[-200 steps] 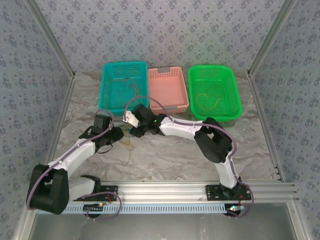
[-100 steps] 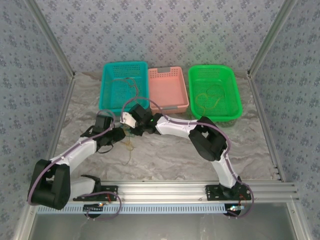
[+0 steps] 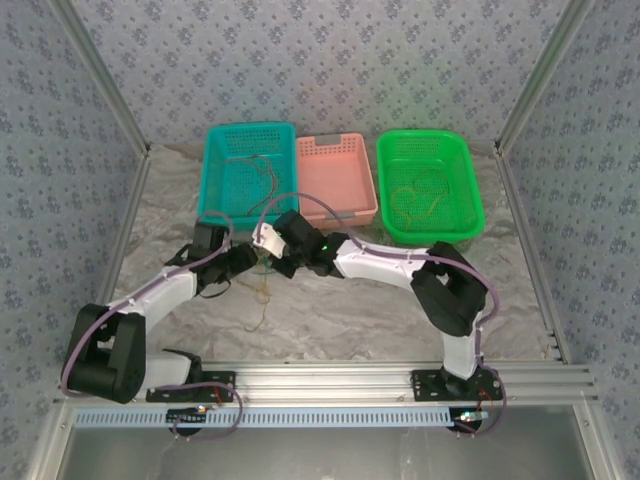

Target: Untangle the cables

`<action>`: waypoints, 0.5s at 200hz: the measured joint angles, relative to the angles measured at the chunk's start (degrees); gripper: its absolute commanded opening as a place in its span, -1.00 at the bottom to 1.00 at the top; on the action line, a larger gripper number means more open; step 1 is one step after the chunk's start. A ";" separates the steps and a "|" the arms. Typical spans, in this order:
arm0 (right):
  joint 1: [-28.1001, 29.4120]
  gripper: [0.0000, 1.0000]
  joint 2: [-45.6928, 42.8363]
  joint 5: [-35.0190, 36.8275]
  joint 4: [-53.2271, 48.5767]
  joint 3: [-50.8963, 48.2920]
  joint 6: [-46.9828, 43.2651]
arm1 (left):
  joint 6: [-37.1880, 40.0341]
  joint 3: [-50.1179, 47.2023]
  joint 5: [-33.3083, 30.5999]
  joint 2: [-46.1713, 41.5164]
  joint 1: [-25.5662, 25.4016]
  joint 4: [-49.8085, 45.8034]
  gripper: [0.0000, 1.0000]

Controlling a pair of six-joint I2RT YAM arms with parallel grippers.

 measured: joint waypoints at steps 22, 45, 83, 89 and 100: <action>0.02 -1.00 -1.95 -0.92 1.31 -1.57 1.57 | -1.16 0.61 1.20 1.18 -0.37 1.79 0.32; 0.02 -1.00 -3.13 -1.53 2.51 -3.30 3.39 | -2.16 1.68 1.97 4.28 -1.25 2.51 0.32; 0.04 -1.00 -6.01 -2.38 4.02 -6.49 6.14 | -4.50 1.68 3.26 8.41 -1.99 5.75 0.31; 0.04 -1.00 -6.78 -2.56 4.68 -7.26 6.54 | -4.81 1.68 3.30 8.81 -2.34 6.23 0.29; 0.02 -1.00 -8.44 -2.71 5.07 -8.57 7.39 | -5.16 1.79 3.23 9.73 -3.63 7.17 0.20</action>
